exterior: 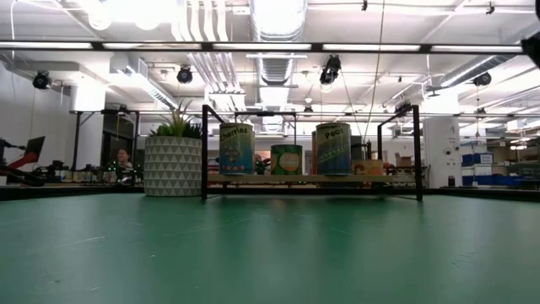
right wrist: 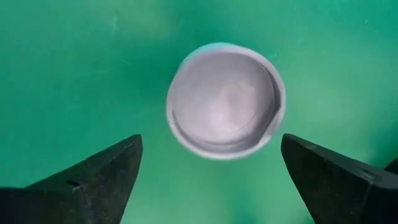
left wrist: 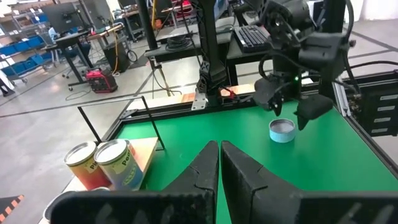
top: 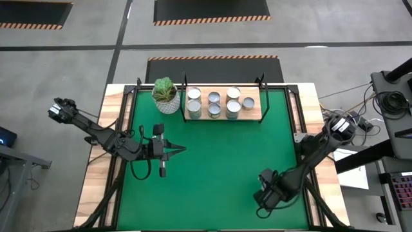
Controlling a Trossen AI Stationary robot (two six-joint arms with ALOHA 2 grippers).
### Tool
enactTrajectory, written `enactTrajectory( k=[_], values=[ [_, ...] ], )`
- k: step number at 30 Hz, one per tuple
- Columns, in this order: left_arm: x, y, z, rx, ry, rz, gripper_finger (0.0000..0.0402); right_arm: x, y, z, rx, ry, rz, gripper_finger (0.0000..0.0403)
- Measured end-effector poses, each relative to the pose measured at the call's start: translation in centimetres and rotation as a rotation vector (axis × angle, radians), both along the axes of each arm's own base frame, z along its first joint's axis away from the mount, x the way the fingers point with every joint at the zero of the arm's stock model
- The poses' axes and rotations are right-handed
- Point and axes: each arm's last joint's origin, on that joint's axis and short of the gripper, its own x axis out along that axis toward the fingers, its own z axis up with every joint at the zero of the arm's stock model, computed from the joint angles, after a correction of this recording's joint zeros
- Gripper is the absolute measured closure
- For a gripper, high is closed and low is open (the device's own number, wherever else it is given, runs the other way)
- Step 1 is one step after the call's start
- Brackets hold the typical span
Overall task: Pick and place cans onto a shelf
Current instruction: Put the canned salmon on the shelf
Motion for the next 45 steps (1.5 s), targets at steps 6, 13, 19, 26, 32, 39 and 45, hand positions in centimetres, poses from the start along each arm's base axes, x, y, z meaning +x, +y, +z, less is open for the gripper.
enactTrajectory(
  k=[6, 13, 19, 26, 32, 39, 45],
  values=[
    [0.0, 0.0, 0.0, 0.004, 0.001, -0.001, 0.0402, 0.4, 0.3, -1.6, -0.047, 0.031, 0.031, 0.0029],
    [0.0, 0.0, 0.0, 0.004, 0.001, -0.001, 0.0402, 0.6, 0.5, -2.8, -0.072, 0.060, 0.060, 0.0057],
    [0.0, 0.0, 0.0, 0.004, 0.001, -0.001, 0.0402, 0.7, 0.3, -2.6, -0.065, 0.052, 0.100, 0.0125],
    [0.0, 0.0, 0.0, 0.004, 0.002, -0.001, 0.0402, 2.0, -0.7, -0.9, -0.057, 0.046, 0.191, 0.0142],
    [0.0, 0.0, 0.0, 0.004, 0.002, -0.001, 0.0402, 4.8, -3.7, 2.6, -0.147, 0.019, 0.321, 0.0126],
    [0.0, 0.0, 0.0, 0.004, 0.001, -0.001, 0.0402, 7.8, -9.3, 5.6, -0.218, 0.034, 0.813, 0.0128],
    [0.0, 0.0, 0.0, 0.004, 0.001, 0.000, 0.0402, 8.8, -16.1, 5.4, -0.210, 0.090, 0.997, 0.0129]
  ],
)
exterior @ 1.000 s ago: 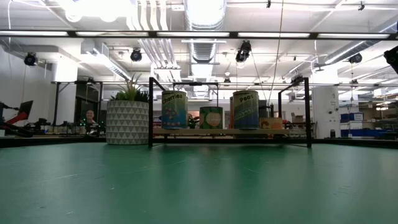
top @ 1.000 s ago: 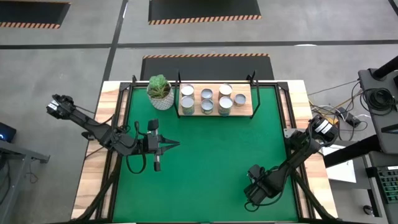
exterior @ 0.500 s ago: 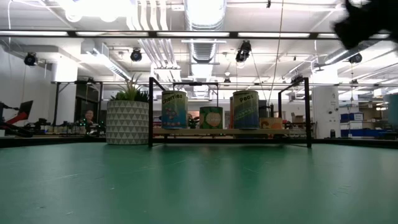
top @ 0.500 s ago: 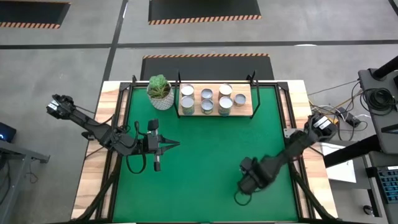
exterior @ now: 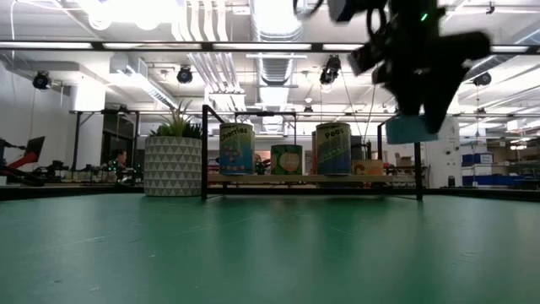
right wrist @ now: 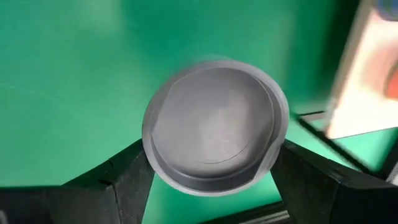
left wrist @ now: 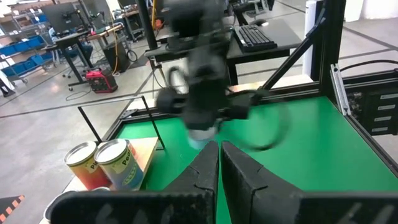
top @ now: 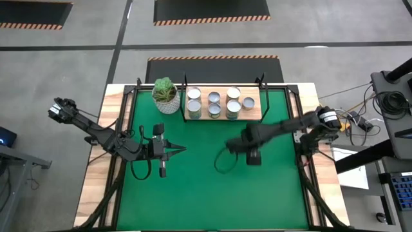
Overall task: Pick and place cans onto a shelf
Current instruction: Put the canned salmon on the shelf
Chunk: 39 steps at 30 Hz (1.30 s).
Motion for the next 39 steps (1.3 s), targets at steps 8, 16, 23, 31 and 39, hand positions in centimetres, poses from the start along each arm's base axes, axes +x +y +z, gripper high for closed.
enactTrajectory(
  k=[8, 16, 23, 31, 39],
  values=[
    [0.0, 0.0, 0.0, 0.029, 0.003, -0.004, 0.0402, -0.9, -9.2, 0.2, -0.014, -0.046, -0.071, 0.0128],
    [0.0, 0.2, 0.6, 0.107, -0.015, 0.048, 0.0402, -1.9, -13.7, 0.2, -0.015, -0.100, -0.075, 0.0127],
    [-0.1, 0.5, 0.4, 0.167, 0.009, 0.141, 0.0402, -1.9, -15.7, -0.4, -0.031, -0.138, -0.074, 0.0127],
    [-0.2, 0.6, 0.4, 0.196, 0.016, 0.165, 0.0402, -2.6, -16.2, -1.7, -0.020, -0.106, -0.093, 0.0127],
    [-0.2, 0.6, 0.6, 0.210, 0.016, 0.175, 0.0402, -2.1, -16.9, -2.8, -0.033, -0.130, -0.100, 0.0124]
  ],
)
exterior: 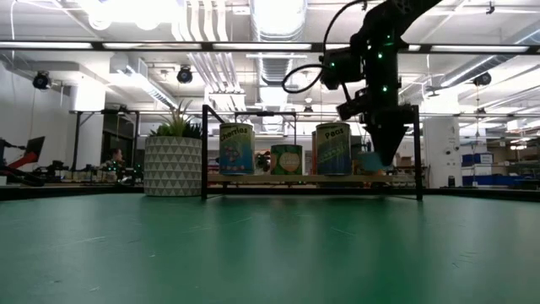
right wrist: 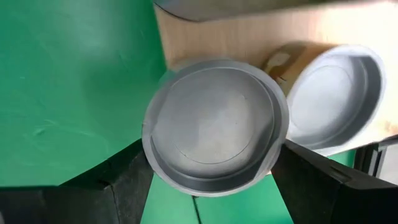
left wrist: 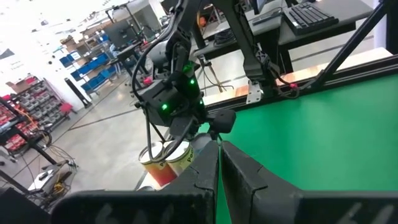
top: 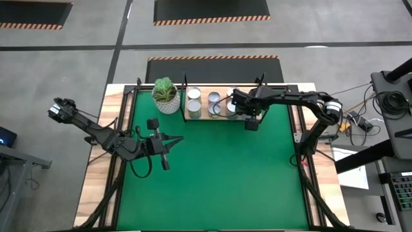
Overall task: Pick and place cans onto a shelf
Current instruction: Put the canned salmon on the shelf
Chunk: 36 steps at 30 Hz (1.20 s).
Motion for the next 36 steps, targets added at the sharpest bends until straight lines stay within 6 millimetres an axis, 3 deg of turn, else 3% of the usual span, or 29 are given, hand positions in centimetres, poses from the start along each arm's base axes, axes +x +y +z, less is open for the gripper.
enactTrajectory(
  k=[15, 22, 29, 36],
  values=[
    [0.0, 0.0, 0.0, 0.004, 0.002, 0.001, 0.0402, -0.4, -0.2, 0.3, 0.007, 0.017, 0.000, 0.0073],
    [-0.1, 0.1, -0.6, 0.014, 0.054, 0.005, 0.0402, -0.8, 0.2, 3.0, -0.015, -0.037, -0.012, 0.0074],
    [-0.1, -0.2, -2.1, -0.045, 0.106, -0.094, 0.0402, -0.9, 2.1, 6.2, -0.005, -0.183, 0.011, 0.0076],
    [-0.1, -0.6, -3.2, -0.102, 0.153, -0.236, 0.0402, -0.9, 5.6, 7.9, 0.000, -0.262, 0.063, 0.0076]
  ],
)
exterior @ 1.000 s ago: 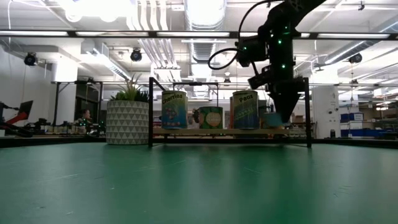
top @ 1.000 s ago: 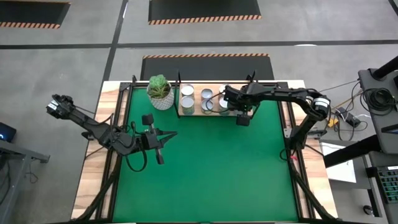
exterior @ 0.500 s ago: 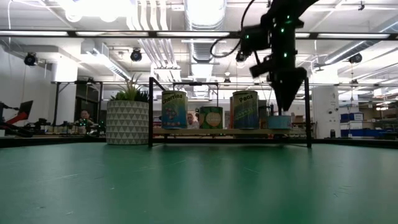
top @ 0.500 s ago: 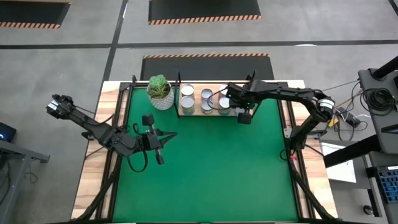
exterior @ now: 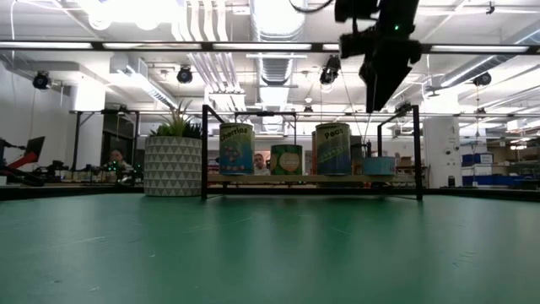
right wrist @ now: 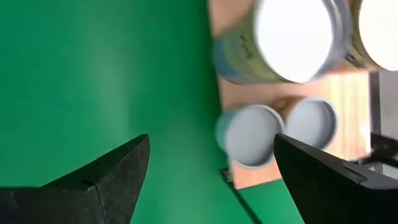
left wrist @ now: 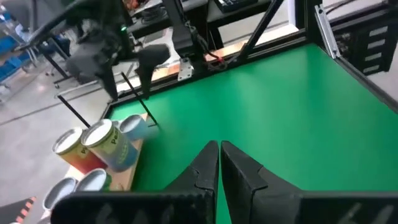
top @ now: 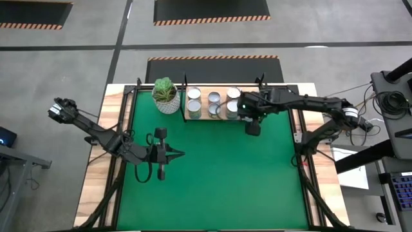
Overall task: Pick and place cans onto a shelf
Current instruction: Put the canned salmon on the shelf
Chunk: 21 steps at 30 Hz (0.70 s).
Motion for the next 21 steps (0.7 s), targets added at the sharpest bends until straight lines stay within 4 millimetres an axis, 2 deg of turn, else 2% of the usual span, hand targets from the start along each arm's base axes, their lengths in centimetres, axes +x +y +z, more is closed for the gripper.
enactTrajectory(
  k=[8, 13, 16, 21],
  values=[
    [0.0, 0.0, 0.0, -0.056, -0.009, 0.018, 0.0402, 0.3, 3.0, 0.3, 0.020, -0.016, 0.071, 0.0076],
    [0.0, 0.0, 0.0, -0.063, -0.009, 0.021, 0.0402, 0.5, 3.9, 0.2, 0.034, -0.022, 0.093, 0.0090],
    [0.0, 0.0, 0.0, -0.062, -0.006, 0.021, 0.0402, 0.4, 4.3, -0.1, 0.043, -0.013, 0.096, 0.0132],
    [0.0, 0.0, 0.0, -0.060, -0.004, 0.021, 0.0402, 0.2, 4.2, -0.9, 0.040, 0.016, 0.110, 0.0245]
  ],
)
